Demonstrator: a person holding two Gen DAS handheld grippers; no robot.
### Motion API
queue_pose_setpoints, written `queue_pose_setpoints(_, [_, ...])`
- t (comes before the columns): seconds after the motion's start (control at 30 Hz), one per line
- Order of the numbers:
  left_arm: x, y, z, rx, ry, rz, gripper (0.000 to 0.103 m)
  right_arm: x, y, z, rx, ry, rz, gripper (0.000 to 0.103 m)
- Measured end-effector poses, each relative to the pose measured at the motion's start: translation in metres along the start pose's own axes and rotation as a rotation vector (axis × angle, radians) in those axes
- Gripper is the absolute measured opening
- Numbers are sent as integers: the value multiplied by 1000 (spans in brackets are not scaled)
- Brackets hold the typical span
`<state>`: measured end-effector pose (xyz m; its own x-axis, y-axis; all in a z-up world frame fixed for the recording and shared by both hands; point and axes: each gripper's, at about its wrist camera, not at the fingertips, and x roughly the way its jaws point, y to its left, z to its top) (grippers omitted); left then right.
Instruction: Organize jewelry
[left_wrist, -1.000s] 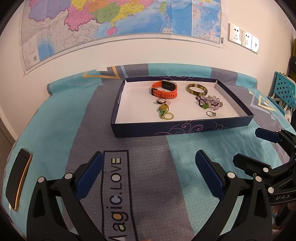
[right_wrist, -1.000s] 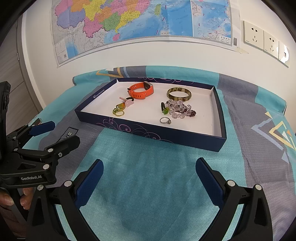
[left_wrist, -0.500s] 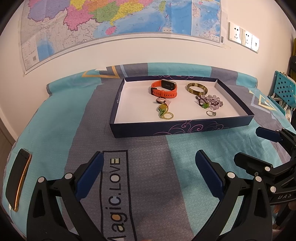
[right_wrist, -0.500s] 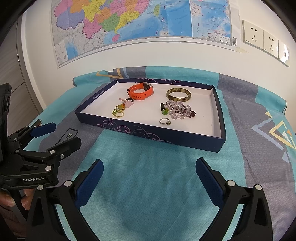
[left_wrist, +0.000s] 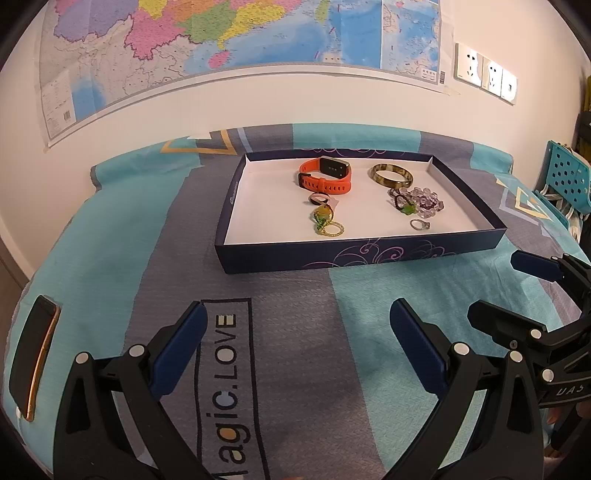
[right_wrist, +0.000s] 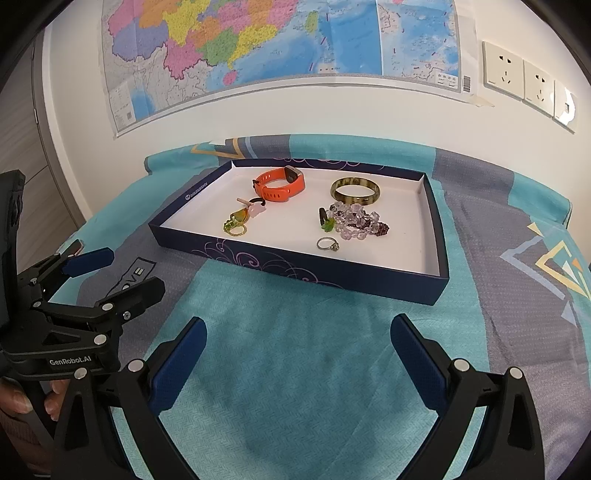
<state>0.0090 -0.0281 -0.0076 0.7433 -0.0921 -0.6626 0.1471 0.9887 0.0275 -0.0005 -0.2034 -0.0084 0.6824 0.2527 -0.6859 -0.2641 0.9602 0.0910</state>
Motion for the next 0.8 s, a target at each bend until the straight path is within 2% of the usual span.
queue_pose_setpoints(0.37, [0,-2,-1,-6,-6,-37,98,-1,0,-1,-5,0,-1,97])
queue_pose_setpoints(0.47, [-3,-6,-1,20,-28,-39,98,-1,-1,-3,-8,7,-4,97])
queue_pose_setpoints(0.63, [7,-4,-1,-2,31,-47,98,-3,-8,-4,-18,16,-17,97])
queue_pose_setpoints(0.73, [11,7,-1,-31,56,-66,98,-7,-30,-3,-27,32,-55,97])
queue_pose_setpoints(0.8, [10,15,-1,-38,54,-58,98,-10,-58,-1,-9,53,-101,97])
